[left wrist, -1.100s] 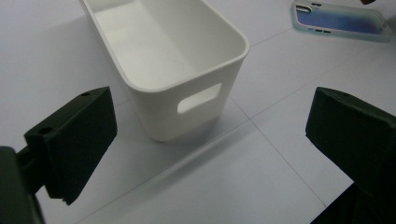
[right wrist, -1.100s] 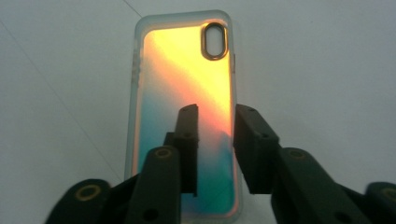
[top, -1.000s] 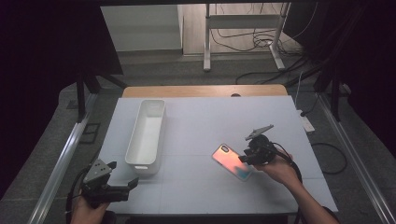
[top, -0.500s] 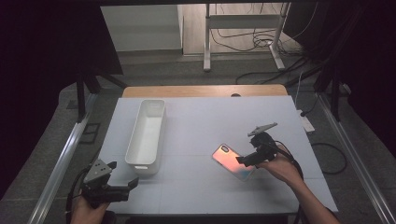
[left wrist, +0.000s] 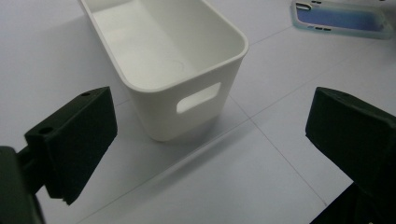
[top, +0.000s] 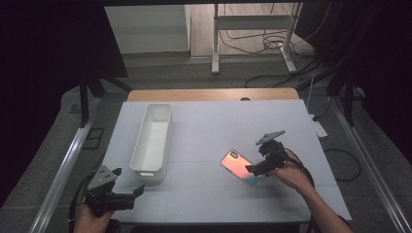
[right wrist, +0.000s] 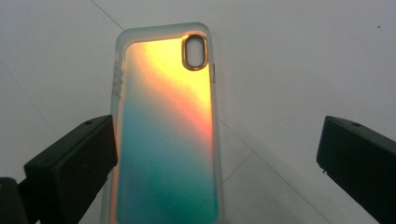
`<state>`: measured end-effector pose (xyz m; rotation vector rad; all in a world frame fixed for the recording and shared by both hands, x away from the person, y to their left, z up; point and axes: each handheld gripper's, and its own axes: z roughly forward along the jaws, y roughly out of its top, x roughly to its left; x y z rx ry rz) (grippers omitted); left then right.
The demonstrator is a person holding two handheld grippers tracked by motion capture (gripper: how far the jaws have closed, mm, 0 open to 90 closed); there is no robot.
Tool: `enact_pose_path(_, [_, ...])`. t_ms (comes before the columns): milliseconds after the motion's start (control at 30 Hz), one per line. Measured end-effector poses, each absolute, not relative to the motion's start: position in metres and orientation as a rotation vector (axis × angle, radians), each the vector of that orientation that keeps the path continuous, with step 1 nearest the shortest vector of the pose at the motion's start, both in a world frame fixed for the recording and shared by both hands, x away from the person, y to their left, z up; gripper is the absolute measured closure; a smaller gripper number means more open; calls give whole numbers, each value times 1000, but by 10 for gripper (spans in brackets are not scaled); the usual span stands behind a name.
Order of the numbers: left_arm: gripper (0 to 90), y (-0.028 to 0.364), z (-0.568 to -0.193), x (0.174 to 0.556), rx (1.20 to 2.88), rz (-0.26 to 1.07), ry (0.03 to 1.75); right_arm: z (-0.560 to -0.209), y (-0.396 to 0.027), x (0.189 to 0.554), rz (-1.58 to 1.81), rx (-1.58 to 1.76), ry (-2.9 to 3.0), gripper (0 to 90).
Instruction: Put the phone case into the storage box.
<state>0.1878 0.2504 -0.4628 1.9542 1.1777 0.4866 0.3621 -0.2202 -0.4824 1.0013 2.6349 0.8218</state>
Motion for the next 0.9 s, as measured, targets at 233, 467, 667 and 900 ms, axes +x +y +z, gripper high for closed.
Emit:
enact_pose_path(233, [30, 250, -463, 188, 1955, 488, 1177, -491, -221, 365, 798, 1001, 2649, 0])
enact_pose_path(467, [30, 250, -463, 188, 1957, 489, 1176, -507, -220, 370, 738, 1033, 2691, 0])
enact_pose_path(667, [30, 250, -463, 188, 1959, 489, 1174, -515, -218, 372, 684, 1017, 2717, 0])
enact_pose_path(900, [30, 249, -463, 188, 1962, 490, 1173, -516, -216, 370, 658, 1003, 2709, 0])
